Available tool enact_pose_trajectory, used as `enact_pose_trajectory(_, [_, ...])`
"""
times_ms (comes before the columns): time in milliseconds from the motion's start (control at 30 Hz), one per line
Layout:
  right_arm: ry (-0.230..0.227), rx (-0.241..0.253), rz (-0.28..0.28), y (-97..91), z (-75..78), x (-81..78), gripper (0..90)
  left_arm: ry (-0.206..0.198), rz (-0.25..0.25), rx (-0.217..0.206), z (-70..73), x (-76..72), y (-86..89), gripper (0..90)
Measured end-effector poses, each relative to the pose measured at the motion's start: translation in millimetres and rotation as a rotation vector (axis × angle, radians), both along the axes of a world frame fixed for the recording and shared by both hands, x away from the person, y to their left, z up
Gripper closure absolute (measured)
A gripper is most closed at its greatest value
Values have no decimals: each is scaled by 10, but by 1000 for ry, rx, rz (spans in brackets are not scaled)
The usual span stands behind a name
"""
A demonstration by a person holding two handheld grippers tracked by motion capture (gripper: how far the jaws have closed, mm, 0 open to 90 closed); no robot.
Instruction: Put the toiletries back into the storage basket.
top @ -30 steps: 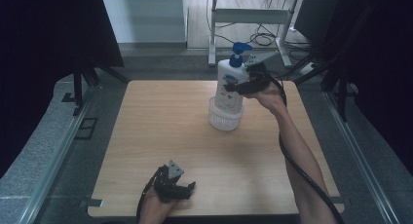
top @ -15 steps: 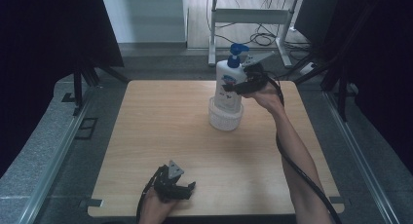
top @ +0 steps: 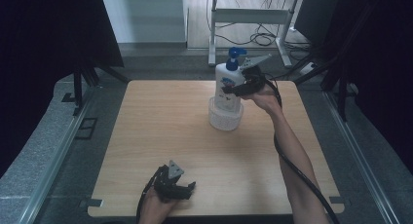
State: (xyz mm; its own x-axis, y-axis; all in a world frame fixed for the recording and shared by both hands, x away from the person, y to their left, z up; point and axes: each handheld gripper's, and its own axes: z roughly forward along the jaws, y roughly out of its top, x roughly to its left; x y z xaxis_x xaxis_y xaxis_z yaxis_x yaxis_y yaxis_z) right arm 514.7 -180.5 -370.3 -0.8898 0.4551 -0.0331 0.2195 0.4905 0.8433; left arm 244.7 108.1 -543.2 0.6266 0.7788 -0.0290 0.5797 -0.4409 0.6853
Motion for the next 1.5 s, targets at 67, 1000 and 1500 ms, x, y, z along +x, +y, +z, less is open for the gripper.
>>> enact_pose_trajectory(67, [4,-2,1,1,-31,7,378,0,0,-1,0,0,-1,115])
enact_pose_trajectory(1000, [38,-30,59,38,-383,56,378,0,-1,0,0,1,-1,115])
enact_pose_trajectory(1500, [57,-36,65,19,-569,110,378,2,-2,1,2,3,-3,115])
